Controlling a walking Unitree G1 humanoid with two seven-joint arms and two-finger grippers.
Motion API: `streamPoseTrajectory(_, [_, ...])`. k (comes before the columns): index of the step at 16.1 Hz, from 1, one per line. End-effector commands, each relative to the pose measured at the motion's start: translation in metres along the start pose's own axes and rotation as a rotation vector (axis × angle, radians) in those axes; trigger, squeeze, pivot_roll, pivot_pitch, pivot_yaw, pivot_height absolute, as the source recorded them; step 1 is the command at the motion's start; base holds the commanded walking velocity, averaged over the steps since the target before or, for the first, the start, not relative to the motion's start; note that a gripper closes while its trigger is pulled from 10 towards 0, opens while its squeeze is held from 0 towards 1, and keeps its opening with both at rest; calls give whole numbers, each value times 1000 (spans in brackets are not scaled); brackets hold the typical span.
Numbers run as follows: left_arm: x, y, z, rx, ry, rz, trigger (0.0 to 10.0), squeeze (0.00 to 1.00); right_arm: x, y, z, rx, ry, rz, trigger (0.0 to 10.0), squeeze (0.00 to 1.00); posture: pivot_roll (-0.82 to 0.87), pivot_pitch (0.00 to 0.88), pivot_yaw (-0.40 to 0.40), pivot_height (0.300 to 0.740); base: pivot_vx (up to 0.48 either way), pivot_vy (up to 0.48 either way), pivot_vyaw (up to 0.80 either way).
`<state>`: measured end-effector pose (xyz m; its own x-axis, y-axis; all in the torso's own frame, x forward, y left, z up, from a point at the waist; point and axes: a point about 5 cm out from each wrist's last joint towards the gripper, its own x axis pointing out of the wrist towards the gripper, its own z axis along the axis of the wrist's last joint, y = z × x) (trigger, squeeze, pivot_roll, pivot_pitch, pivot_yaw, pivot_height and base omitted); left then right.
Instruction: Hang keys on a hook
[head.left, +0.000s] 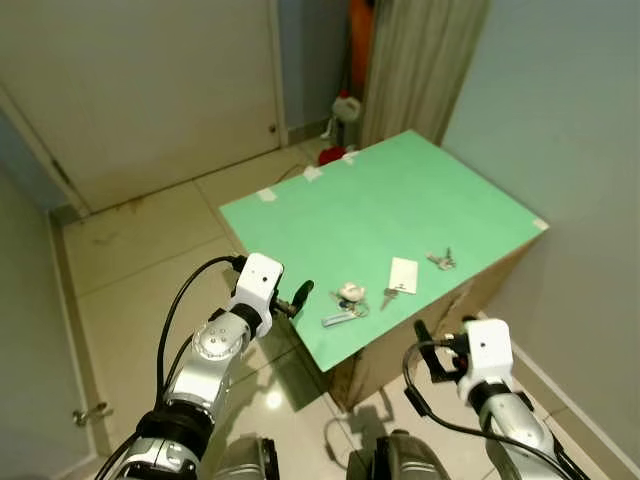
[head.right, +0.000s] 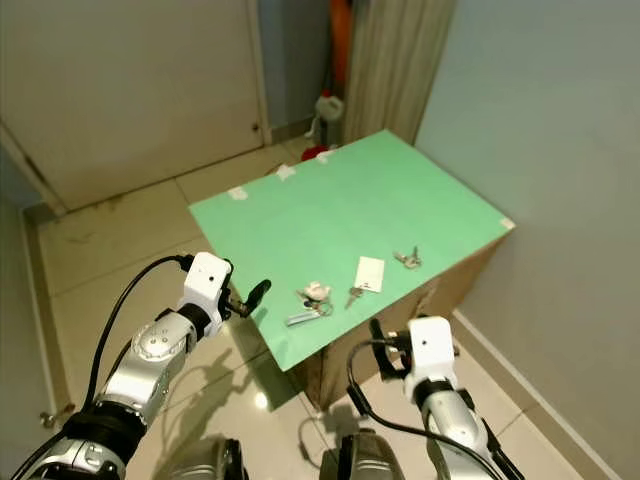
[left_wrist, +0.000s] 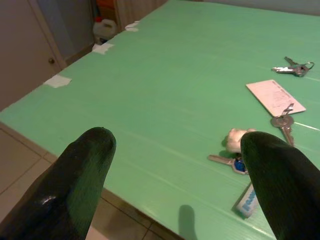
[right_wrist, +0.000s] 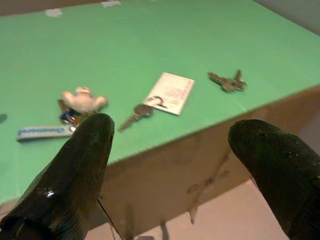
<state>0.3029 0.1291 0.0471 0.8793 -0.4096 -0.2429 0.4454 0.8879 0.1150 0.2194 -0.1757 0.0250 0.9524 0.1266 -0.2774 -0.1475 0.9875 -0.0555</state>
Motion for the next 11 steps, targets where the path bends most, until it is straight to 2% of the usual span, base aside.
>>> streamPoseTrajectory(1, [-1, -1, 1, 12, -8, -3, 10000, 0, 1, 3, 2, -14, -6, 6, 10000, 1000, -139, 49, 8, 683, 0, 0, 0])
streamPoseTrajectory(2, [-5, 0, 2, 38, -17, -3, 10000, 0, 12, 15, 9, -22, -20, 43, 10000, 718, -104, 79, 8, 683, 0, 0, 0])
streamPoseTrajectory(3, [-7, 0, 3, 61, -23, -3, 10000, 0, 15, 18, 11, -9, -25, 46, 10000, 0, -99, 84, 8, 683, 0, 0, 0])
streamPoseTrajectory(5, [-16, 7, 4, 91, -31, 0, 10000, 0, 17, 20, 9, 20, -27, 35, 10000, 0, -61, 111, 11, 683, 0, 0, 0])
streamPoseTrajectory(7, [-27, 10, 2, 122, -24, -3, 10000, 0, 14, 18, -6, 63, 24, 14, 10000, 0, -18, 134, 11, 683, 0, 0, 0])
streamPoseTrajectory(9, [-32, 9, 4, 117, -29, -13, 10000, 0, 17, 23, -9, 97, 39, 25, 10000, 0, -10, 136, 13, 683, 0, 0, 0])
streamPoseTrajectory(11, [-31, 2, 8, 108, -47, -59, 10000, 0, 18, 25, -6, 70, 19, 20, 10000, 0, -4, 129, 15, 683, 0, 0, 0])
